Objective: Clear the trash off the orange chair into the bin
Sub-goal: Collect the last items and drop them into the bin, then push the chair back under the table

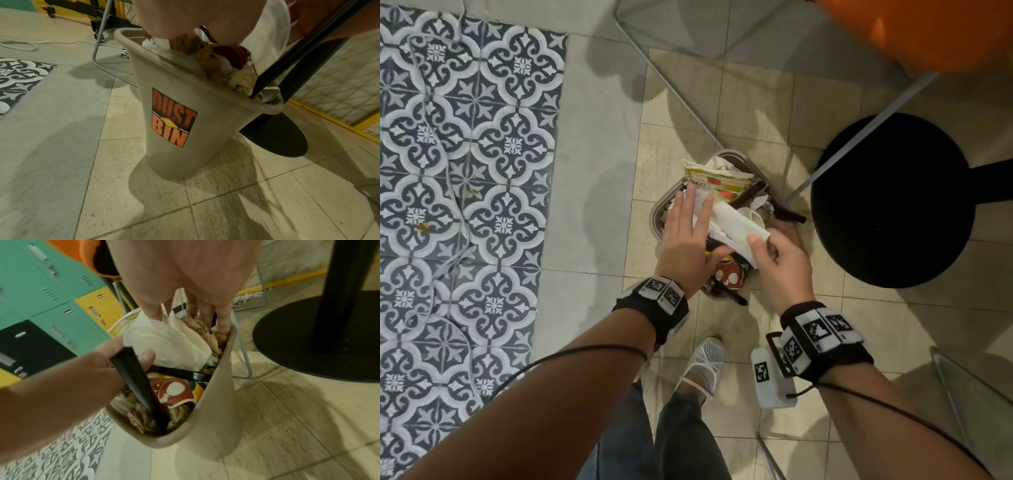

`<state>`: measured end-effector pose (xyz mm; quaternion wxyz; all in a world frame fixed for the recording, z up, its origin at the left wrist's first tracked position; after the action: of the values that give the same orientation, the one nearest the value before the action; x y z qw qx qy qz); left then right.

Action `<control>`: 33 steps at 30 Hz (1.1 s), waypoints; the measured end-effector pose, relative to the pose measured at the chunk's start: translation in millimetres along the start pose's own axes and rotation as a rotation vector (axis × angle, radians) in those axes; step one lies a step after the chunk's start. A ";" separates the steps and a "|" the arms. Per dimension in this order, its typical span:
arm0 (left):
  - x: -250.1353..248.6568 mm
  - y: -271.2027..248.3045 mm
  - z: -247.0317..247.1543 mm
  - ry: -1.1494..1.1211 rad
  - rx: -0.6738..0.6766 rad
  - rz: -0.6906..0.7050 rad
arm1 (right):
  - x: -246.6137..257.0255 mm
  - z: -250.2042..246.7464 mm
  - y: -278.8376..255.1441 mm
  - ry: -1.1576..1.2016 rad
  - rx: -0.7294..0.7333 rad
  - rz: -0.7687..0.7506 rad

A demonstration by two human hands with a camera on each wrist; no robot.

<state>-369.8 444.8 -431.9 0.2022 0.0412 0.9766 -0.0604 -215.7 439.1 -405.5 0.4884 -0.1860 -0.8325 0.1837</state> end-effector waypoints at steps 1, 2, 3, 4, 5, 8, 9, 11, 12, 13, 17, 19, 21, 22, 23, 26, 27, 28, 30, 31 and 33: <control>-1.2 0.1 -2.9 -0.020 -0.006 0.011 | 6.1 0.7 -0.8 -0.061 0.014 -0.033; -2.4 -0.2 -5.6 -0.036 -0.015 0.018 | 11.3 1.0 -1.7 -0.120 0.027 -0.056; -3.1 -0.6 -8.3 -0.046 -0.027 0.019 | 15.5 0.7 -2.8 -0.170 0.036 -0.068; -3.9 -1.3 -11.4 -0.058 -0.041 0.019 | 20.3 -1.0 -5.2 -0.201 0.038 -0.079; -4.5 -2.1 -15.3 -0.075 -0.059 0.018 | 24.2 -3.2 -7.9 -0.207 0.032 -0.092; -7.0 -3.3 -28.0 -0.112 -0.078 0.020 | 32.4 -10.0 -16.8 -0.119 0.025 -0.095; -8.0 -3.5 -30.8 -0.114 -0.072 0.026 | 33.6 -11.1 -19.2 -0.088 0.033 -0.075; -9.2 -3.2 -34.9 -0.110 -0.041 0.036 | 34.9 -13.0 -22.9 -0.046 0.045 -0.046; -9.9 -2.4 -36.9 -0.114 -0.004 0.029 | 34.9 -13.8 -23.9 -0.028 0.045 -0.031; -10.1 -0.9 -39.1 -0.127 0.041 0.012 | 34.0 -14.3 -23.6 -0.015 0.043 -0.016; -10.0 4.1 -46.7 -0.148 0.178 -0.057 | 35.2 -16.0 -22.0 0.028 0.042 -0.006; -9.7 3.4 -48.4 -0.112 0.221 -0.059 | 34.6 -17.1 -21.2 0.033 0.041 0.001; -9.9 0.0 -47.9 -0.073 0.279 -0.051 | 33.6 -18.1 -21.7 0.040 0.047 0.017; -10.7 -2.4 -48.2 -0.054 0.307 -0.046 | 33.6 -18.5 -22.7 0.046 0.051 0.026; -11.3 -5.1 -48.6 -0.037 0.333 -0.043 | 33.5 -19.0 -24.0 0.050 0.055 0.038; -12.4 -13.7 -54.7 -0.001 0.370 -0.032 | 32.5 -22.0 -29.0 0.051 0.055 0.057; -12.1 -17.2 -57.3 0.003 0.378 -0.033 | 32.0 -24.2 -32.4 0.045 0.054 0.071; -12.0 -20.4 -60.7 0.005 0.383 -0.031 | 31.1 -26.5 -36.6 0.042 0.052 0.082; -14.8 -27.1 -70.4 0.003 0.381 -0.009 | 30.8 -31.7 -49.9 0.025 0.053 0.107; -16.6 -30.1 -75.9 0.001 0.380 0.005 | 30.8 -34.9 -58.5 0.015 0.048 0.128; -21.1 -34.9 -86.6 0.001 0.379 0.045 | 28.7 -42.4 -79.8 0.003 0.025 0.164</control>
<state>-387.9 420.8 -341.0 0.1917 0.1003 0.9466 -0.2388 -201.7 389.5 -325.9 0.4751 -0.2479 -0.8114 0.2332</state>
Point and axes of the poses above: each hand's wrist, its own y-axis towards the middle knuckle, its own z-axis out of the palm, x = y × z, the point moved 7 cm from there along y, towards the middle knuckle, and after that the axes turned 9 degrees about y, right-handed, at the moved point
